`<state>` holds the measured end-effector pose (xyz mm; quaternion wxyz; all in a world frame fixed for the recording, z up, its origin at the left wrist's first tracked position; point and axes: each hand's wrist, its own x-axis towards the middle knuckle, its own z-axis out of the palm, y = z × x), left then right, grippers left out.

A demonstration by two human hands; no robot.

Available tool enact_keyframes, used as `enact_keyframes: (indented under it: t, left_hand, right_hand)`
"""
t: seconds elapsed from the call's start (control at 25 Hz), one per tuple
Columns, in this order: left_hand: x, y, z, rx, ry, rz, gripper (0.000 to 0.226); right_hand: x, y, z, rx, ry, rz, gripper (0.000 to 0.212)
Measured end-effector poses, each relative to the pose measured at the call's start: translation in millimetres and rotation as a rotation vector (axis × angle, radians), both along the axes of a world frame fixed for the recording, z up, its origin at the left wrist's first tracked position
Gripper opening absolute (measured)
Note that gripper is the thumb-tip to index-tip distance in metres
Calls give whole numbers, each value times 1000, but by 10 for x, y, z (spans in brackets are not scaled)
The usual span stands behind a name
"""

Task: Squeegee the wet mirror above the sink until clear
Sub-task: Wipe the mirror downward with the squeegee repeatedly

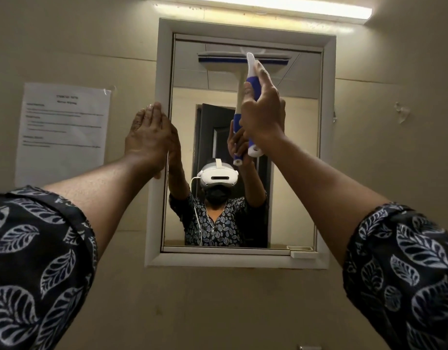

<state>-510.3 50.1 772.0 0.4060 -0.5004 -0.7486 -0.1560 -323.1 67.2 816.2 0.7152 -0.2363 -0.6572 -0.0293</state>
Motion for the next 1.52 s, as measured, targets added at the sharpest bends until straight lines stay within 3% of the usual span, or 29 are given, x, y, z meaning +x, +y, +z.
enact_keyframes:
  t: [0.28,0.64,0.88,1.24,1.52]
  left_hand:
    - [-29,-27,-18,4,4,-13,127]
    - [-41,-46,-20,-13,17,-18,131]
    - [7,-78,-26,-34,23,16,129]
    - [-6,-70,-12,-45,27,28,132]
    - [13,-86,-28,-33,7,2,129]
  right_hand:
    - [-246,-44,179,-53,139,57,50]
    - [-25,124,38,9,73,-31,47]
    - [51,248,-957,87,56,-56,47]
    - [-41,124,-2649,-82,43,-34,49]
    - [-86,-62,-3407,-137,-35,-39,73]
